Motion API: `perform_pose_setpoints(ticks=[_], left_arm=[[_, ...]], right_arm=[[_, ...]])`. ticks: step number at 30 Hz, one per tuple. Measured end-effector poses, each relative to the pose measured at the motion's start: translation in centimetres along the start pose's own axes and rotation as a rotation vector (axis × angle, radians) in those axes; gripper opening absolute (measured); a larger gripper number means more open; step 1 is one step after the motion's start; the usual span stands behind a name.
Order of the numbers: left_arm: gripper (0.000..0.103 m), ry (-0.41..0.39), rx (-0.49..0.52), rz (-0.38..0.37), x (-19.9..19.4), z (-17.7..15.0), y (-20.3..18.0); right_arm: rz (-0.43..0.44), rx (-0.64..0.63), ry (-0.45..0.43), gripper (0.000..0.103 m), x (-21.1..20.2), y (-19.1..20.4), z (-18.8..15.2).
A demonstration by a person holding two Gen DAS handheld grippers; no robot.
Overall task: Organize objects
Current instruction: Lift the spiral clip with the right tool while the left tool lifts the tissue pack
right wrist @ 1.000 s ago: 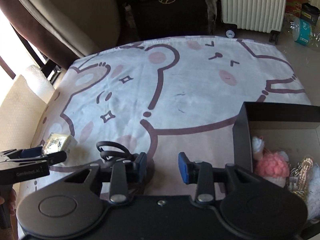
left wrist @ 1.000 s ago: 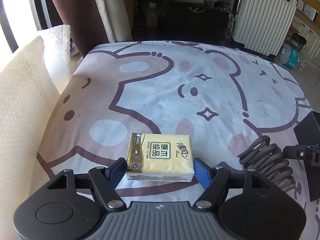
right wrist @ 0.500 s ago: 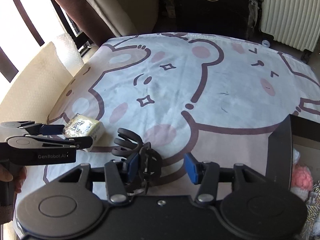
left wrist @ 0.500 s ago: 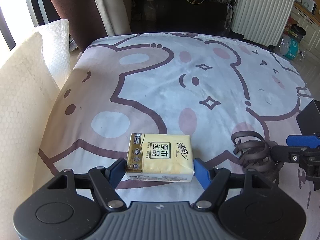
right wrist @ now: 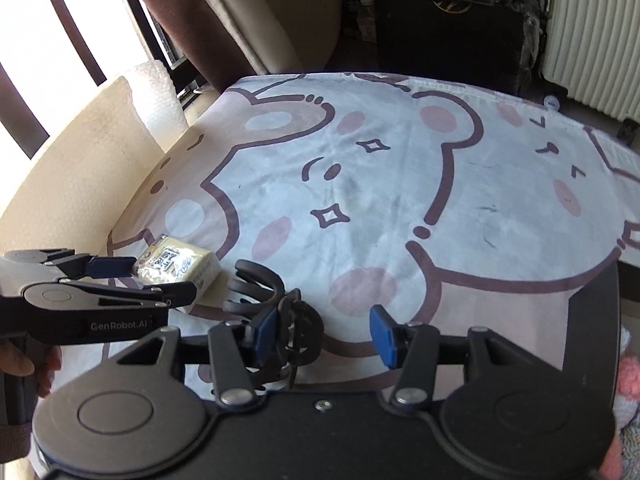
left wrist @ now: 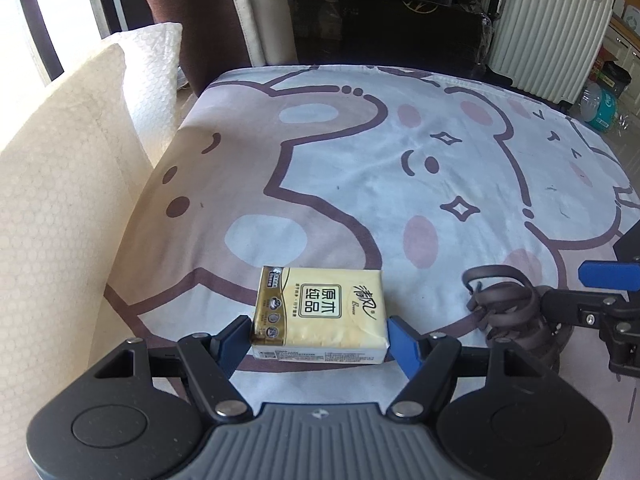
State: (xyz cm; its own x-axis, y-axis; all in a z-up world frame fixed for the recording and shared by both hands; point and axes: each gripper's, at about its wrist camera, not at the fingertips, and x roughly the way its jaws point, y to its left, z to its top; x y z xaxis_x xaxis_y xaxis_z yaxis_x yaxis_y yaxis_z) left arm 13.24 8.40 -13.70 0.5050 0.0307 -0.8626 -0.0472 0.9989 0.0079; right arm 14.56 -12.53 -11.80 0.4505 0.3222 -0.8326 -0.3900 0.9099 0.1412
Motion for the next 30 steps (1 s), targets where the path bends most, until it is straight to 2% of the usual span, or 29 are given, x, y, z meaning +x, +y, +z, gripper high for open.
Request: perform_pose_setpoints(ticks=[4, 10, 13, 18, 20, 24, 30], left_arm=[[0.074, 0.006, -0.024, 0.023, -0.1, -0.2, 1.2], [0.074, 0.014, -0.076, 0.047, -0.3, -0.5, 3.1], [0.074, 0.020, -0.088, 0.054, -0.3, -0.7, 3.6], [0.074, 0.010, -0.103, 0.050, -0.4, -0.7, 4.1], [0.074, 0.005, -0.115, 0.056, -0.5, -0.7, 4.4], [0.074, 0.010, -0.140, 0.064, -0.5, -0.8, 5.0], [0.074, 0.033, -0.130, 0.058, -0.1, -1.2, 5.1]], right_arm=[[-0.063, -0.127, -0.043, 0.058, -0.3, 2.7, 0.5], [-0.006, -0.238, -0.030, 0.060, -0.1, 6.4, 0.6], [0.020, -0.223, -0.010, 0.061, 0.2, 7.0, 0.6], [0.017, -0.250, 0.002, 0.063, 0.8, 7.8, 0.2], [0.044, -0.257, -0.001, 0.062, 0.6, 8.2, 0.2], [0.154, -0.237, -0.004, 0.060, 0.0, 8.7, 0.4], [0.183, -0.094, -0.042, 0.060, -1.1, 6.7, 1.3]])
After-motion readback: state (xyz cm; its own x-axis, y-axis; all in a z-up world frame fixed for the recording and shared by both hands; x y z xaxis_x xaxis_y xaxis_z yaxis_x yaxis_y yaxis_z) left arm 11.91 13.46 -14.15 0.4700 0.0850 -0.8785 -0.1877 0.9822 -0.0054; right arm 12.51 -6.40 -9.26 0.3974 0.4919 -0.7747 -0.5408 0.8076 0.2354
